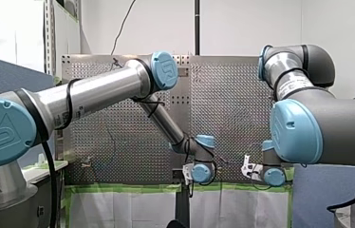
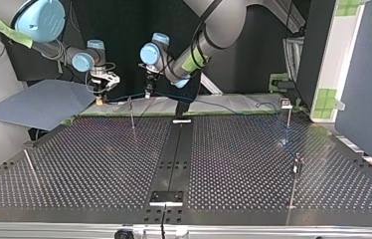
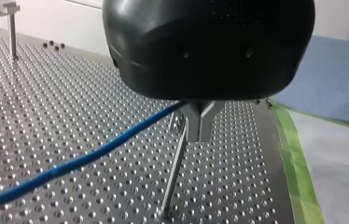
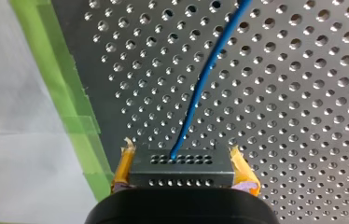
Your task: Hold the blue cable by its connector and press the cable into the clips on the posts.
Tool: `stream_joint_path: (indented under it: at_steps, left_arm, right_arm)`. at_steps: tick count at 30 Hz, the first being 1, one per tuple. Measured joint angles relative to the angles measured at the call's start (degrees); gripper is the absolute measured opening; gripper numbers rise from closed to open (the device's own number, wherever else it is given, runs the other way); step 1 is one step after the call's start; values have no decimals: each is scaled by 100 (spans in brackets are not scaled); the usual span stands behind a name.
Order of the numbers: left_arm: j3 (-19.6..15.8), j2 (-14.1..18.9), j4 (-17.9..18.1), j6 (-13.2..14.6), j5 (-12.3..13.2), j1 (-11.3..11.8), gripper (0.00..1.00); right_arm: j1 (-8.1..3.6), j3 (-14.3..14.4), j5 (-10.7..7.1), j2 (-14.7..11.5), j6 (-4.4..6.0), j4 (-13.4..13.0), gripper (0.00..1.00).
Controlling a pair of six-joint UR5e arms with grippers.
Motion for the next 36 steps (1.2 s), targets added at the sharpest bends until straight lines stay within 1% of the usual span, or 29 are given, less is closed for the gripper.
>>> stream_joint_path:
  at_steps: [4, 5, 9, 14, 19, 25, 30, 36]
  left_arm:
    - [-8, -1, -35, -14, -14, 32, 0]
    - [-8, -1, -39, -15, -17, 37, 0]
    - [-9, 1, -37, -17, -20, 36, 0]
    - [-4, -2, 31, -22, -3, 8, 0]
    - [64, -2, 64, -23, -2, -15, 0]
    - [225, -27, 50, -23, -12, 19, 0]
    - [452, -201, -132, -6, -64, -19, 0]
    - [740, -477, -415, -10, -104, -10, 0]
  right_arm:
    - [-1, 51, 31, 3, -160, 61, 0]
    - [-4, 77, 43, 3, -183, 58, 0]
    - [-27, 213, 73, 3, -232, -43, 0]
    - [-2, 272, 9, 3, -314, -141, 0]
    - [9, 277, -33, 4, -334, -167, 0]
    - [17, 278, -73, 4, -337, -148, 0]
    - [16, 277, -76, 4, -330, -132, 0]
    - [14, 275, -75, 5, -278, -152, 0]
